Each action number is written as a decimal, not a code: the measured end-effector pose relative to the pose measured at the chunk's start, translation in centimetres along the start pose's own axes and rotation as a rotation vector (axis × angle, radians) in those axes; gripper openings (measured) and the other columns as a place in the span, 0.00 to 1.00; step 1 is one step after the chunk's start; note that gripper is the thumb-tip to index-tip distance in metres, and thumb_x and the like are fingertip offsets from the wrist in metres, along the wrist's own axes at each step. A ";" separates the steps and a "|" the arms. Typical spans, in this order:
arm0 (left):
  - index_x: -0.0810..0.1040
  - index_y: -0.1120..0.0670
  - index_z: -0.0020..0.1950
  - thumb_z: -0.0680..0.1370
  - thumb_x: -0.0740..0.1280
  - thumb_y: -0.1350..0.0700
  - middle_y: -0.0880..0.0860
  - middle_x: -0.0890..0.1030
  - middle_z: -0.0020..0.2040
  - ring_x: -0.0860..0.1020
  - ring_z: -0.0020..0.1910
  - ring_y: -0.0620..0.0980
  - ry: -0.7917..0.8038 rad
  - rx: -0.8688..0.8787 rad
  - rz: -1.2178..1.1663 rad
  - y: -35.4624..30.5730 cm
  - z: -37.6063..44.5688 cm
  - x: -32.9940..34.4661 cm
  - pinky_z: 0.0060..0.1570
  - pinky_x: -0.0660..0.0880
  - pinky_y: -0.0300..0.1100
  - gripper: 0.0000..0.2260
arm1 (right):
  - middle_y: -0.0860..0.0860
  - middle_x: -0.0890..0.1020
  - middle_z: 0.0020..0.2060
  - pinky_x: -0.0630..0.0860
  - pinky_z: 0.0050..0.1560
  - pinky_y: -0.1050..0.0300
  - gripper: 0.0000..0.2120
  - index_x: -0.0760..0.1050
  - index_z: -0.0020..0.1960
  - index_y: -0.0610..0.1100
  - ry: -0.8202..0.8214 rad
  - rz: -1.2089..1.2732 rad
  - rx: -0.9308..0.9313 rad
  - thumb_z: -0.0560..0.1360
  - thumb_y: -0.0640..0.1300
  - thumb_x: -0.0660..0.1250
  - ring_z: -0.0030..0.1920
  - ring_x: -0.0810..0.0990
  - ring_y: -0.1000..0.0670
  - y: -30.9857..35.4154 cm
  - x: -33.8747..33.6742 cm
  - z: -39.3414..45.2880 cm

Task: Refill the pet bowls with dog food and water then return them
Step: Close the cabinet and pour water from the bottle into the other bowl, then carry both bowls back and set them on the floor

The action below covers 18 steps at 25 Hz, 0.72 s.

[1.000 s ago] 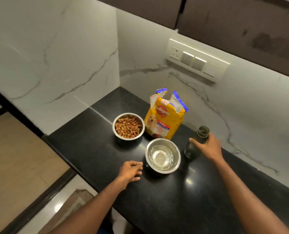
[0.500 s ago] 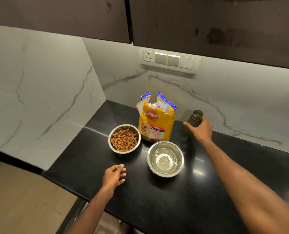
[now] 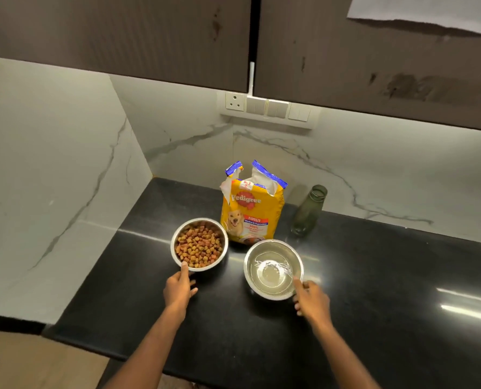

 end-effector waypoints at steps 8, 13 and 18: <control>0.82 0.60 0.69 0.87 0.65 0.47 0.58 0.81 0.63 0.82 0.62 0.56 0.060 0.033 -0.088 -0.7 0.5 0.7 0.61 0.85 0.56 0.19 | 0.38 0.88 0.39 0.86 0.47 0.41 0.18 0.83 0.50 0.39 -0.108 0.370 0.046 0.87 0.52 0.66 0.37 0.85 0.41 -0.8 3.2 -2.3; 0.77 0.60 0.76 0.88 0.63 0.54 0.58 0.79 0.69 0.78 0.71 0.58 0.096 -0.030 -0.314 -0.6 0.3 1.0 0.71 0.79 0.59 0.18 | 0.41 0.86 0.43 0.80 0.40 0.50 0.15 0.82 0.57 0.35 -0.059 0.599 0.005 0.88 0.46 0.63 0.36 0.79 0.48 -1.1 4.6 -2.5; 0.77 0.59 0.75 0.88 0.63 0.55 0.55 0.81 0.64 0.79 0.69 0.57 0.067 -0.047 -0.404 0.9 -1.0 -1.8 0.72 0.76 0.55 0.17 | 0.42 0.84 0.43 0.79 0.38 0.53 0.14 0.81 0.58 0.35 -0.021 0.651 -0.034 0.88 0.45 0.62 0.39 0.79 0.47 -1.6 5.7 -2.5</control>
Point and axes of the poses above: each hand's wrist, its own z-axis towards the middle knuckle, its own x-axis out of the palm, y = z × x, the point moved 7 cm from there along z, towards the middle knuckle
